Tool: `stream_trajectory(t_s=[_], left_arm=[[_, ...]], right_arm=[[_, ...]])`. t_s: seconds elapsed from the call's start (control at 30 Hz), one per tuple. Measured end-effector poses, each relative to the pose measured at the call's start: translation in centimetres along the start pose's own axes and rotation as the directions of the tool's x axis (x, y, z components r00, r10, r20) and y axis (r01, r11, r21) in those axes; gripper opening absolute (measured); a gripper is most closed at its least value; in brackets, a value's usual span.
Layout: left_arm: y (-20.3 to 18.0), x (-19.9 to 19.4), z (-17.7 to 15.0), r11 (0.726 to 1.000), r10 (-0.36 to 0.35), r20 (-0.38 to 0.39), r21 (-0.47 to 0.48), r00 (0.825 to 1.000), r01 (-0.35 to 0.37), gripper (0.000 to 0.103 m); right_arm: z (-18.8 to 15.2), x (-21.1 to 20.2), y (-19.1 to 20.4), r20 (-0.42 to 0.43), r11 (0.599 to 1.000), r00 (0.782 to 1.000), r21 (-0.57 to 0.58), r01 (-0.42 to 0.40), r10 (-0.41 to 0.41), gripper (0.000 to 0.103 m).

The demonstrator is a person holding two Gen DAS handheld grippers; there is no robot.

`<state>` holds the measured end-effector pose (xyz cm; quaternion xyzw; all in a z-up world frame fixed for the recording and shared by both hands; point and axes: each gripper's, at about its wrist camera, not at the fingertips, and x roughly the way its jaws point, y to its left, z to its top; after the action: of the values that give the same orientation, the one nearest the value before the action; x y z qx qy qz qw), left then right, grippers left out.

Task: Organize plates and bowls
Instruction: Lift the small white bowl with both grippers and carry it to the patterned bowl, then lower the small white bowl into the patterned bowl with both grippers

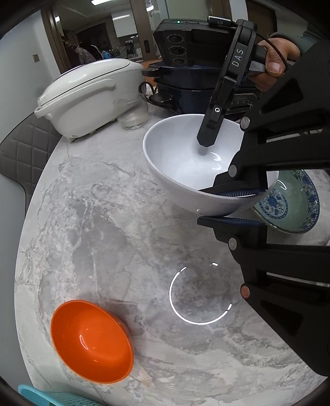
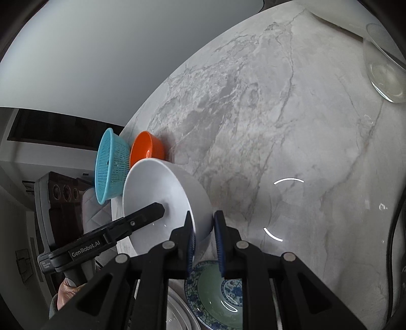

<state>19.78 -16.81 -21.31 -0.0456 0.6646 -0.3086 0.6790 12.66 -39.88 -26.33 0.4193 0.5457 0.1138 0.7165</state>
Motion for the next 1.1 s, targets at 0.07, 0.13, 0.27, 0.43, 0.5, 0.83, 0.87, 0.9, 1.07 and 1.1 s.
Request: stream_trajectory(t_s=[0.07, 0.13, 0.27, 0.43, 0.5, 0.83, 0.87, 0.9, 1.07, 1.1], left_arm=[[0.0, -0.1, -1.2, 1.000, -0.009, -0.006, 0.003, 1.000, 0.009, 0.012], [-0.2, -0.2, -2.3, 1.000, -0.010, -0.011, 0.011, 1.000, 0.010, 0.012], [-0.6, -0.1, -4.8, 0.999, 0.003, -0.025, 0.032, 1.000, -0.002, 0.012], [-1.1, 0.8, -7.7, 0.999, 0.023, -0.046, 0.046, 0.999, -0.021, 0.012], [-1.4, 1.4, -8.7, 0.997, 0.046, -0.057, 0.068, 0.997, -0.042, 0.012], [-2.5, 5.0, -12.2, 0.978, 0.153, -0.102, 0.158, 0.983, -0.136, 0.012], [-2.6, 5.3, -12.2, 0.976, 0.162, -0.105, 0.165, 0.981, -0.143, 0.012], [-2.7, 5.6, -12.4, 0.973, 0.171, -0.108, 0.175, 0.979, -0.150, 0.012], [-2.8, 6.8, -13.3, 0.967, 0.195, -0.118, 0.189, 0.974, -0.171, 0.012], [-2.7, 6.9, -13.4, 0.967, 0.196, -0.120, 0.186, 0.973, -0.171, 0.012]], right_arm=[[-1.1, -0.4, 0.1, 0.000, 1.000, 1.000, 0.001, 0.006, -0.006, 0.017], [-1.9, -0.7, 0.2, 0.000, 1.000, 1.000, -0.001, 0.013, -0.013, 0.017], [-3.8, -1.3, 0.0, -0.010, 1.000, 1.000, -0.004, 0.027, -0.027, 0.017], [-6.1, -1.6, -0.4, -0.023, 0.999, 0.998, -0.007, 0.054, -0.054, 0.017], [-7.0, -1.5, -0.8, -0.030, 0.998, 0.997, -0.001, 0.064, -0.064, 0.017], [-10.9, -0.5, -3.7, -0.076, 0.992, 0.990, 0.045, 0.119, -0.116, 0.017], [-11.0, -0.4, -3.8, -0.076, 0.991, 0.990, 0.045, 0.125, -0.121, 0.017], [-11.0, -0.4, -4.0, -0.076, 0.991, 0.989, 0.043, 0.131, -0.127, 0.017], [-11.3, -0.2, -4.5, -0.080, 0.988, 0.986, 0.035, 0.152, -0.149, 0.017], [-11.4, -0.1, -4.6, -0.080, 0.987, 0.985, 0.034, 0.155, -0.152, 0.017]])
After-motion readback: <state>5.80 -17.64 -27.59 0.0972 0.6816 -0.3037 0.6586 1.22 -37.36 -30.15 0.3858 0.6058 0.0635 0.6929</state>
